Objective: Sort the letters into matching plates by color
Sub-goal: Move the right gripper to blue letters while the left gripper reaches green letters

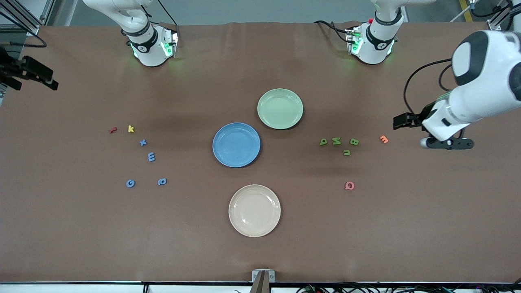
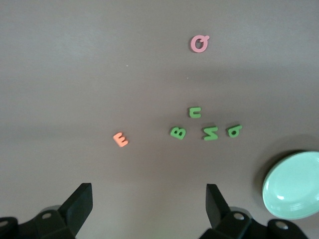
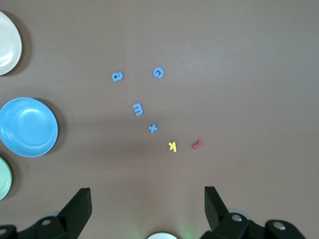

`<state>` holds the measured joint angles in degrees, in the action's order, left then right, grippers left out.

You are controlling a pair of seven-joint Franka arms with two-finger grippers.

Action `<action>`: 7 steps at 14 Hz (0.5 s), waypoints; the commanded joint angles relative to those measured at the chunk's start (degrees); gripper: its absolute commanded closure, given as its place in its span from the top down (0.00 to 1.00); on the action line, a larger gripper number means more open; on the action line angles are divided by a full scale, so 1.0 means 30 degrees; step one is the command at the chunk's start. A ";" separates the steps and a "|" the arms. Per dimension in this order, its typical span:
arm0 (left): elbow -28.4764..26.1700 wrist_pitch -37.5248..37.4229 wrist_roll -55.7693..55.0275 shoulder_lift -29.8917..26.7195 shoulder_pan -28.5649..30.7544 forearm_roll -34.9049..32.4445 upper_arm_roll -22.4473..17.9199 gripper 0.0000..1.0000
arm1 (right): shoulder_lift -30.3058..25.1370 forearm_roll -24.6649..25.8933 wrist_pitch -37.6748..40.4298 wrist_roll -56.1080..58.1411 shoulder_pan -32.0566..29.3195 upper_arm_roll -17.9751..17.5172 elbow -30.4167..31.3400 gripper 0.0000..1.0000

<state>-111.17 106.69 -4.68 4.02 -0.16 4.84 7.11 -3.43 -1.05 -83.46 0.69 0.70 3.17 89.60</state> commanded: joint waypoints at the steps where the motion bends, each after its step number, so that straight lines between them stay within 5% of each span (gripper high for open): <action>1: -0.1785 0.2309 -0.0987 0.0153 -0.0034 0.0000 0.0733 1.00 | 0.1723 0.0232 -0.0538 0.0004 -0.0206 0.0027 -0.0366 1.00; 5: -0.3809 0.5212 -0.2216 0.0796 -0.0093 -0.0848 0.1612 1.00 | 0.4096 0.0320 -0.2146 -0.0054 -0.0002 0.0027 -0.0134 1.00; 7: -0.4483 0.6676 -0.2541 0.1468 -0.0151 -0.1026 0.1819 1.00 | 0.4366 0.0320 -0.4073 -0.0258 0.0058 -0.0002 0.1556 1.00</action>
<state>-122.47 122.86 -10.66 7.46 -0.32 3.15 12.01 9.52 -0.92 -91.78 0.69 0.60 3.40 90.55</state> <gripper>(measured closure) 0.000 0.000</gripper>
